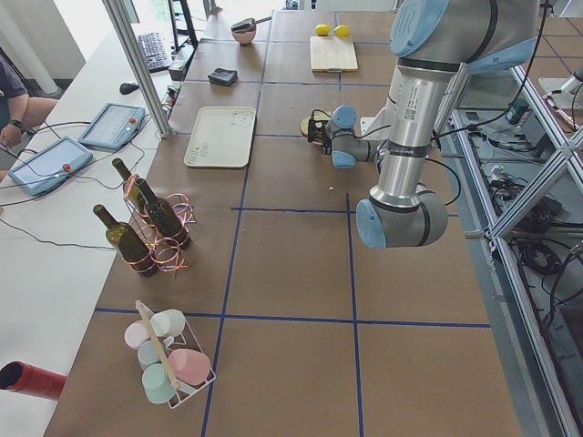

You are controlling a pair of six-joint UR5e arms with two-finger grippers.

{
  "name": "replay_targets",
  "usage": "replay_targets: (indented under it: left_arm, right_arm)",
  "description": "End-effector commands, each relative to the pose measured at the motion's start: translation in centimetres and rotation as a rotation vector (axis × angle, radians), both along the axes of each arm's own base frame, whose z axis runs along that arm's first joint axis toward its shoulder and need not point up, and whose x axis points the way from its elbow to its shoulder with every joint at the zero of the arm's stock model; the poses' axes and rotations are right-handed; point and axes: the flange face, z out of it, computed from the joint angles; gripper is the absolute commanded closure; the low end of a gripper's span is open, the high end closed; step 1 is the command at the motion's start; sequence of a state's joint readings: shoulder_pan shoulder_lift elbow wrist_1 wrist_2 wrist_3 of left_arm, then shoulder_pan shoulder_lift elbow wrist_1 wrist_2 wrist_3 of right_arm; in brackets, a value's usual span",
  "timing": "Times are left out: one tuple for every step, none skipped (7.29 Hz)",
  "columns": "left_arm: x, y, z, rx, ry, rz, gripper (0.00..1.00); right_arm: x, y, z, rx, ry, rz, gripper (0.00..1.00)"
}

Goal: Make sandwich and place on tray
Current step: 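Carry the plate with the left gripper onto the white bear tray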

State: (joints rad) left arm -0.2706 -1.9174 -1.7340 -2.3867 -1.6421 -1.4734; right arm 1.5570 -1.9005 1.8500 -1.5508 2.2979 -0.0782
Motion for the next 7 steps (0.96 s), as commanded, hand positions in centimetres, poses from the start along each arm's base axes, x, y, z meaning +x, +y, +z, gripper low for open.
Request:
replay_targets:
  left_arm:
    - [-1.6,-5.6,-3.0,-0.013,-0.024,-0.039,1.00]
    - [-3.1,-9.3,-5.4,-0.030,-0.017,-0.031,1.00]
    - [-4.8,-13.4,-6.9,0.032,-0.042,-0.058,1.00]
    - [-6.3,-18.7,-7.8,0.063,-0.093,-0.071,1.00]
    - [-6.8,-23.8,-8.6,0.063,-0.115,-0.076,1.00]
    - [-6.9,-29.5,-9.6,0.083,-0.156,-0.104,1.00]
    - [-6.6,-34.1,-10.2,0.078,-0.186,-0.086,1.00]
  right_arm:
    - [0.0,0.1,0.2,-0.005,0.000,0.000,0.00]
    - [0.0,0.0,0.3,-0.005,0.000,0.000,0.00]
    - [0.0,0.0,0.2,-0.005,-0.001,0.000,0.00]
    - [0.0,0.0,0.2,-0.005,-0.001,0.000,0.00]
    - [-0.1,-0.1,0.2,-0.003,-0.001,-0.001,0.00]
    - [-0.1,-0.1,0.2,-0.003,-0.001,-0.001,0.00]
    - [0.0,-0.2,0.1,0.000,-0.002,0.000,0.00]
